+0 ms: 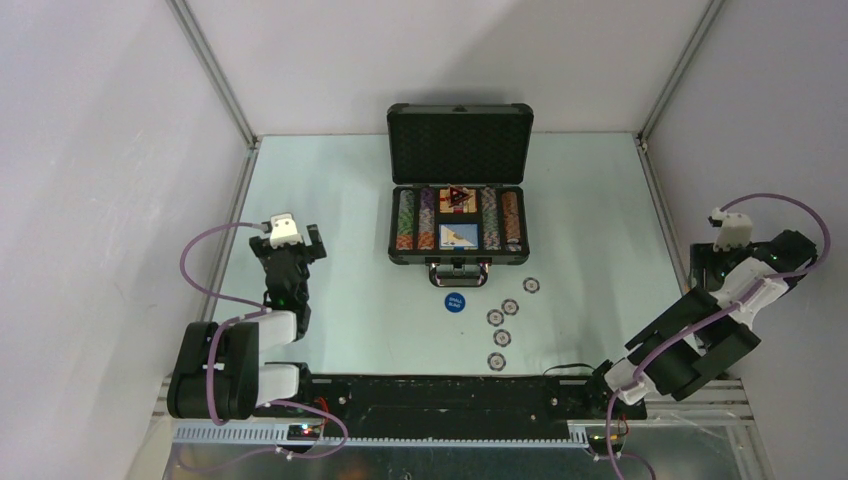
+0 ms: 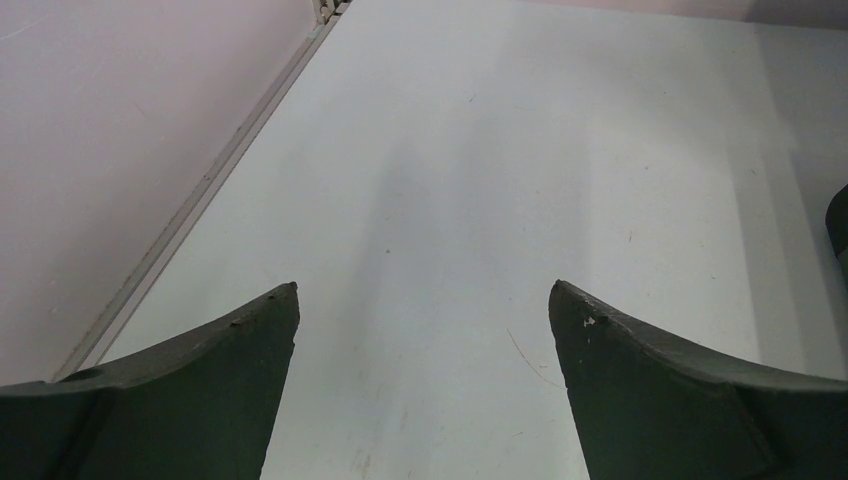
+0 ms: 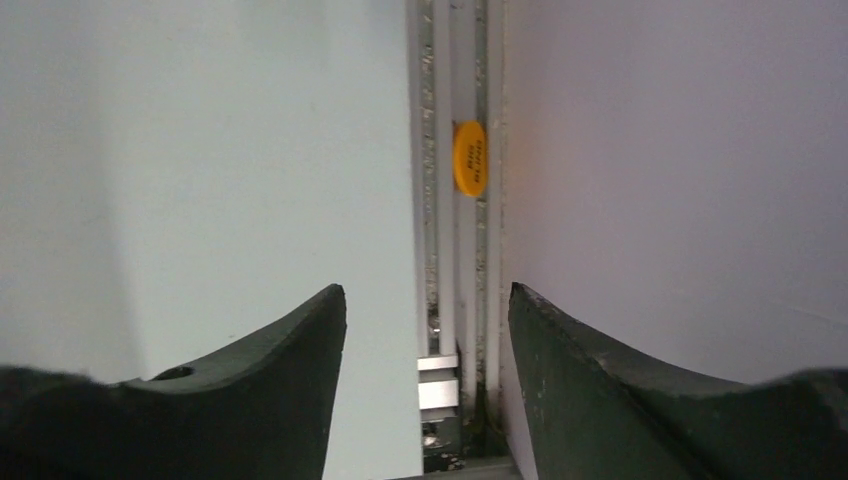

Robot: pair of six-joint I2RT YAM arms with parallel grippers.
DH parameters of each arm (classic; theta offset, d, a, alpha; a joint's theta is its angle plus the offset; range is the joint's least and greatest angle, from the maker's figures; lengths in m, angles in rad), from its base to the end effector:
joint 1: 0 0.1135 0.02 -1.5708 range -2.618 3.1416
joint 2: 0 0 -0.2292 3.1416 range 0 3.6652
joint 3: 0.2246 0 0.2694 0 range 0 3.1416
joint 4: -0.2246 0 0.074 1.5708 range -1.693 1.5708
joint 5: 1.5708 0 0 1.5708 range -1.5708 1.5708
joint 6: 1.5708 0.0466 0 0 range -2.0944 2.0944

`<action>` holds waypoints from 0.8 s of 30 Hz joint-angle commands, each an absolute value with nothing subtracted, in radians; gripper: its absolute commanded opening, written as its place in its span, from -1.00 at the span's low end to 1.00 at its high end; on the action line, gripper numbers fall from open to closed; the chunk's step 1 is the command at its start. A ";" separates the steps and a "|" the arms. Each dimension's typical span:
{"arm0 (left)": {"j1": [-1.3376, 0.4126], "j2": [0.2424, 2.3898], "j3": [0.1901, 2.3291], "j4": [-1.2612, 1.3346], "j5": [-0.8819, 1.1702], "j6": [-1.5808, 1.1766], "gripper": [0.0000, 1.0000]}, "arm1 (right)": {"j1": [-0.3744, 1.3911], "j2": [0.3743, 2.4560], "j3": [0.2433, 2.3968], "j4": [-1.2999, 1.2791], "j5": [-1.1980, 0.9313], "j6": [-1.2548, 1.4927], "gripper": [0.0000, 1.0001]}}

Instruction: Pack up texas hold em set

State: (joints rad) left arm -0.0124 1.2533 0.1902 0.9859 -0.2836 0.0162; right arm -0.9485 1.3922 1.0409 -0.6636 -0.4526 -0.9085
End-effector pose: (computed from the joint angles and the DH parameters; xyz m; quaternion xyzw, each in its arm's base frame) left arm 0.2471 0.0100 0.1218 -0.0856 0.7278 0.1050 0.6723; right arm 0.1959 -0.2381 0.2066 -0.0428 0.9381 -0.0849 0.3329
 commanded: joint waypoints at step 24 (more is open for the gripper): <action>-0.003 1.249 0.192 1.041 -0.287 0.008 0.99 | -0.878 1.649 0.928 -0.323 -0.213 -1.007 0.08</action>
